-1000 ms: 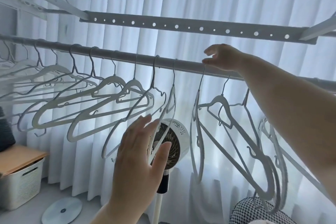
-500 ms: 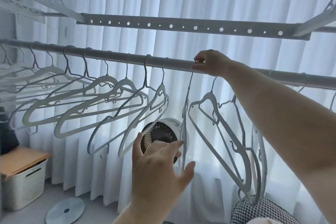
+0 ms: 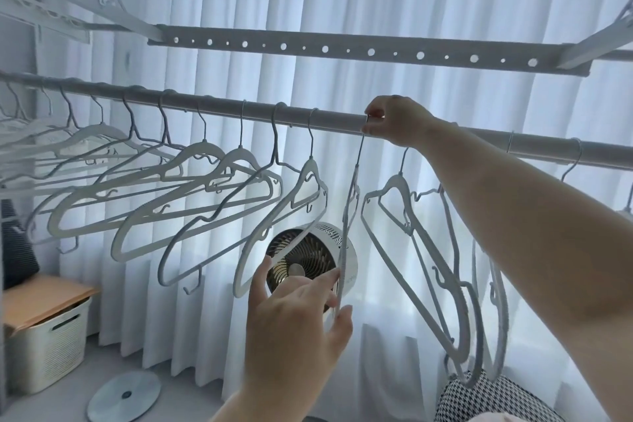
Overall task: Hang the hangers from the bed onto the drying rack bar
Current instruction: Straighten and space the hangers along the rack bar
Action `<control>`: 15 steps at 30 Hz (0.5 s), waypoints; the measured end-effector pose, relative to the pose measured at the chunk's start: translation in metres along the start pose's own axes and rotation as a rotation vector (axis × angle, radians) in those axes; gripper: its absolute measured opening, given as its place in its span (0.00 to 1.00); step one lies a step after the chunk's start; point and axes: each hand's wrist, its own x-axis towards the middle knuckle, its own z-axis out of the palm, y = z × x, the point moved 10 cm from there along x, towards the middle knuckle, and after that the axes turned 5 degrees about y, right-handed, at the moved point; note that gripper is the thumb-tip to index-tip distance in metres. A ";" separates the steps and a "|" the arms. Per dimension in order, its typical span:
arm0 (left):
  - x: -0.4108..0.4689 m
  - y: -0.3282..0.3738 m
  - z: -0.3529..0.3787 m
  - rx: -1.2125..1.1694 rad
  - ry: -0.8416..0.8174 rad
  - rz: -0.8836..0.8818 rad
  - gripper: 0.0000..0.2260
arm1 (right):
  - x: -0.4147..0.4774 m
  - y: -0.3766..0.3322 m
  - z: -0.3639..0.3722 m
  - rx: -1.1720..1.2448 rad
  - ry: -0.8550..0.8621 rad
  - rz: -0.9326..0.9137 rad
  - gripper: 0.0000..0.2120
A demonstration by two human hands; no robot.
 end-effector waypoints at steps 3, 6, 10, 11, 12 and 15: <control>0.000 -0.004 -0.001 0.025 0.013 0.002 0.13 | 0.001 0.001 0.001 0.007 -0.001 -0.005 0.17; -0.001 -0.015 -0.004 0.060 0.013 -0.008 0.15 | 0.002 0.000 0.001 0.011 0.005 -0.006 0.16; 0.001 -0.027 -0.010 0.102 0.014 -0.024 0.17 | 0.003 -0.001 0.004 0.019 -0.007 -0.005 0.18; 0.002 -0.027 -0.011 0.106 0.021 -0.021 0.17 | 0.003 0.000 0.005 0.027 -0.015 -0.002 0.20; 0.003 -0.027 -0.013 0.102 0.031 -0.019 0.18 | 0.003 0.001 0.003 0.040 -0.017 0.005 0.21; 0.008 -0.025 -0.020 0.069 0.071 -0.028 0.21 | 0.002 0.015 -0.012 0.055 0.028 0.031 0.22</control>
